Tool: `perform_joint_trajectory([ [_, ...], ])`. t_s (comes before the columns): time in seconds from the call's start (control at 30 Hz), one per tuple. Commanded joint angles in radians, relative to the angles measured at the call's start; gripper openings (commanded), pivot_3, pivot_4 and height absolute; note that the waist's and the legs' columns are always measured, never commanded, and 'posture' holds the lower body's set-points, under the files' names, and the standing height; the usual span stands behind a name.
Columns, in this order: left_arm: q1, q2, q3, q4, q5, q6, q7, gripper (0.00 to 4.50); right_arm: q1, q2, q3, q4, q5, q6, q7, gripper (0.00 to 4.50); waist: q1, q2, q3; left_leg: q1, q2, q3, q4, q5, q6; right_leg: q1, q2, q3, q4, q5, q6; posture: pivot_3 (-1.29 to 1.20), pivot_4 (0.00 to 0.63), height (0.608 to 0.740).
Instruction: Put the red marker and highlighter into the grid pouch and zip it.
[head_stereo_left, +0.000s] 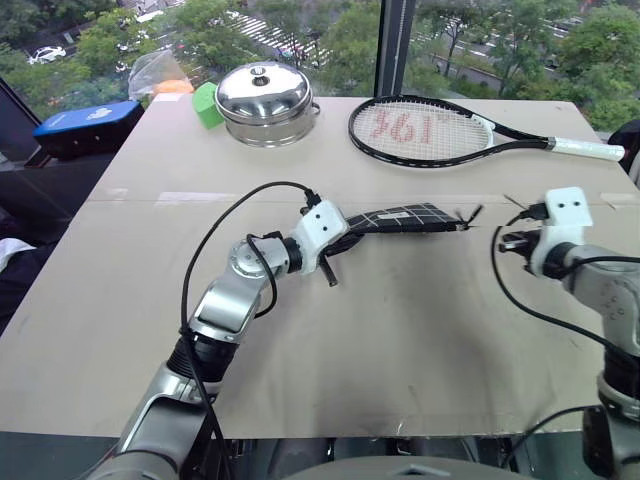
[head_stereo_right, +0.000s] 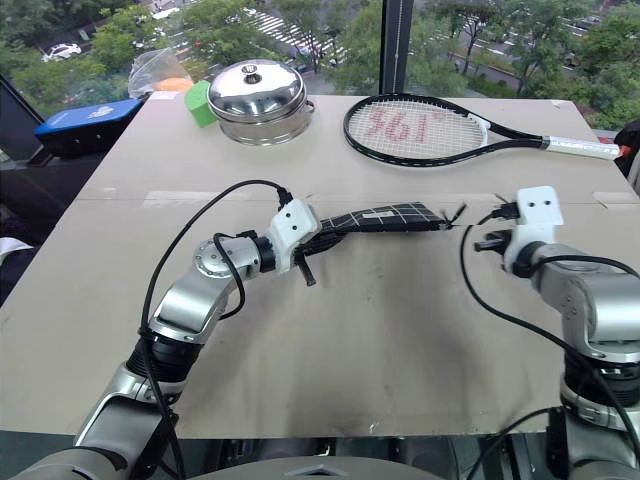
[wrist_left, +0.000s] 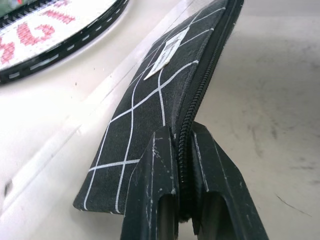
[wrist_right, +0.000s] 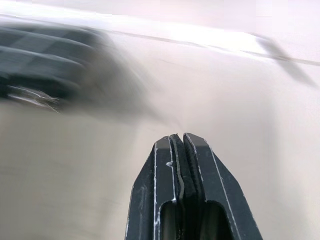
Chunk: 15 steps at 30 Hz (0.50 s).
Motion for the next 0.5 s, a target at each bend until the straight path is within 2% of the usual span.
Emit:
perform_joint_trajectory([
  [0.03, -0.004, 0.0, -0.027, 0.0, 0.028, -0.09, -0.015, 0.0, 0.035, 0.019, 0.02, -0.109, 0.059, -0.082, 0.076, 0.01, 0.0, 0.0, 0.0, 0.0, 0.0, 0.0, 0.0, 0.0, 0.0, 0.0, 0.001, 0.0, 0.0, 0.0, 0.0, 0.0, 0.15, 0.74],
  [0.1, 0.009, -0.004, -0.026, -0.003, -0.008, -0.09, -0.059, 0.0, 0.083, 0.02, 0.048, -0.136, 0.075, -0.255, 0.17, 0.01, 0.003, 0.001, 0.0, 0.0, 0.001, -0.002, -0.001, 0.0, 0.0, 0.0, 0.002, -0.001, 0.0, 0.0, 0.0, 0.0, 0.15, 0.74],
  [0.13, 0.02, -0.009, -0.012, -0.008, -0.037, -0.086, -0.073, 0.0, 0.105, 0.004, 0.057, -0.141, 0.087, -0.277, 0.207, 0.01, 0.003, 0.001, 0.0, 0.0, 0.001, -0.002, -0.001, 0.0, 0.0, 0.0, 0.002, 0.0, 0.0, 0.0, 0.0, 0.0, 0.15, 0.74],
  [0.23, 0.081, 0.012, 0.047, -0.038, -0.129, -0.07, -0.13, 0.89, 0.222, -0.077, 0.06, -0.178, 0.076, -0.401, 0.314, 0.67, 0.008, 0.001, 0.001, -0.001, 0.001, -0.001, 0.0, 0.0, 0.0, 0.0, 0.001, 0.0, -0.001, 0.0, 0.0, 0.0, 0.15, 0.74],
  [0.27, 0.101, 0.026, 0.068, -0.054, -0.159, -0.057, -0.149, 1.21, 0.262, -0.088, 0.04, -0.188, 0.09, -0.446, 0.349, 1.09, 0.007, 0.0, 0.001, -0.001, 0.002, -0.001, 0.0, 0.0, 0.0, 0.0, -0.001, 0.0, -0.002, 0.0, 0.001, 0.0, 0.15, 0.74],
  [0.33, 0.171, 0.071, 0.153, -0.113, -0.275, 0.014, -0.201, 2.28, 0.376, -0.088, -0.06, -0.203, 0.14, -0.534, 0.431, 2.13, 0.007, -0.001, 0.001, -0.002, 0.001, 0.0, 0.0, 0.0, 0.0, 0.0, -0.002, 0.0, -0.002, -0.001, 0.001, 0.0, 0.15, 0.74],
  [0.4, 0.27, 0.139, 0.252, -0.174, -0.396, 0.085, -0.269, 3.09, 0.524, -0.092, -0.164, -0.222, 0.166, -0.649, 0.535, 2.93, 0.007, -0.001, 0.001, -0.002, 0.001, -0.001, 0.001, -0.001, 0.001, 0.0, -0.003, 0.0, -0.002, -0.001, 0.001, 0.0, 0.15, 0.74],
  [0.5, 0.408, 0.221, 0.364, -0.241, -0.499, 0.142, -0.317, 4.48, 0.704, -0.086, -0.299, -0.208, 0.183, -0.8, 0.662, 4.43, 0.007, 0.001, 0.002, 0.0, 0.002, 0.0, 0.0, -0.001, 0.001, 0.001, -0.003, 0.0, -0.002, -0.002, 0.003, 0.0, 0.15, 0.74],
])
